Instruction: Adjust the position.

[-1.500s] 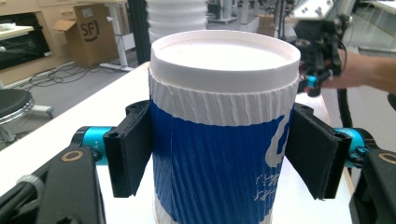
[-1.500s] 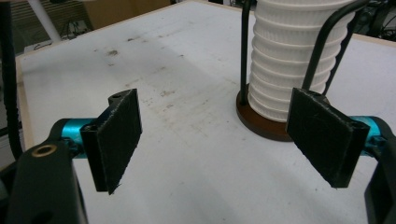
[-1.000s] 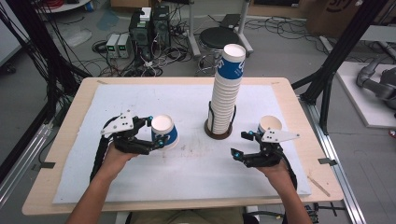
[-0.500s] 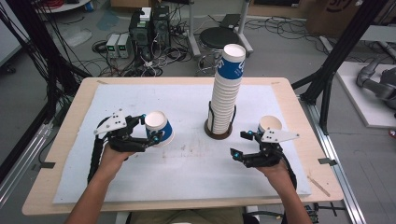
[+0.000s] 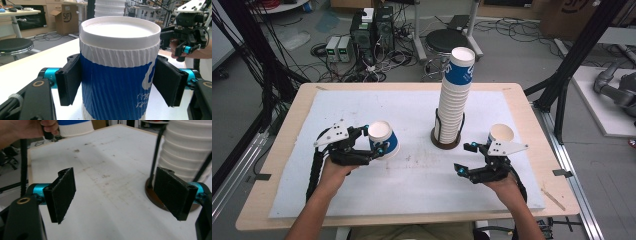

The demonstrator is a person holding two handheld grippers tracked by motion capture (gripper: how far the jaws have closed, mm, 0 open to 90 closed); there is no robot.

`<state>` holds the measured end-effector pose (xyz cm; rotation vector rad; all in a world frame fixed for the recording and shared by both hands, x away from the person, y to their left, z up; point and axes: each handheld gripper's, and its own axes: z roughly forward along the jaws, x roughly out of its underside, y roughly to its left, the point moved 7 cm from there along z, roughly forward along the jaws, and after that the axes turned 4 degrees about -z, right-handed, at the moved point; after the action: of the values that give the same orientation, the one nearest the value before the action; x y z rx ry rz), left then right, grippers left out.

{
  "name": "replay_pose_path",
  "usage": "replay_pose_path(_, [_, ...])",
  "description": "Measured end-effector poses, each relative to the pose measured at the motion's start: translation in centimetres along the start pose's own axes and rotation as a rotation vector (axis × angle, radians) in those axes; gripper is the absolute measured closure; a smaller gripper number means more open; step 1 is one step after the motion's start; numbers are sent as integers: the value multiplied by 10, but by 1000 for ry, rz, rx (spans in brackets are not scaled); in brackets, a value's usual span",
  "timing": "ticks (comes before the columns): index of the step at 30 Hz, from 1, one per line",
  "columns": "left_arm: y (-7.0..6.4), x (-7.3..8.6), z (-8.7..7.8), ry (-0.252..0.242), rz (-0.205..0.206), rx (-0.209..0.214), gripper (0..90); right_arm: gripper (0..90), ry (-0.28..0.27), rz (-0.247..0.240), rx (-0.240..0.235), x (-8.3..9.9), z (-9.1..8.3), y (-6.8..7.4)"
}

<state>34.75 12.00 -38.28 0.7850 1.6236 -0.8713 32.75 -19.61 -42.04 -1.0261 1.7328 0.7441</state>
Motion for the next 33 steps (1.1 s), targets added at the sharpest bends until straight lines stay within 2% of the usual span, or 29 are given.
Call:
replay_pose_path(3, [-7, -1, 2, -4, 3, 13, 277, 187, -13, -8, -40, -4, 5, 8])
replay_pose_path(9, [-19, -2, 7, -8, 15, 67, 277, 187, -18, -37, -102, -10, 21, 18])
replay_pose_path(14, [-31, -2, 13, -4, 28, 126, 277, 187, -27, -55, -152, -16, 35, 27])
replay_pose_path(22, [-58, -2, 27, 15, 52, 234, 277, 187, -24, -88, -232, -21, 62, 41])
replay_pose_path(29, [-67, 3, 36, 38, 54, 280, 277, 185, -31, -84, -286, -23, 67, 49])
replay_pose_path(33, [-71, 3, 39, 33, 51, 304, 277, 144, -32, -83, -299, -23, 68, 51])
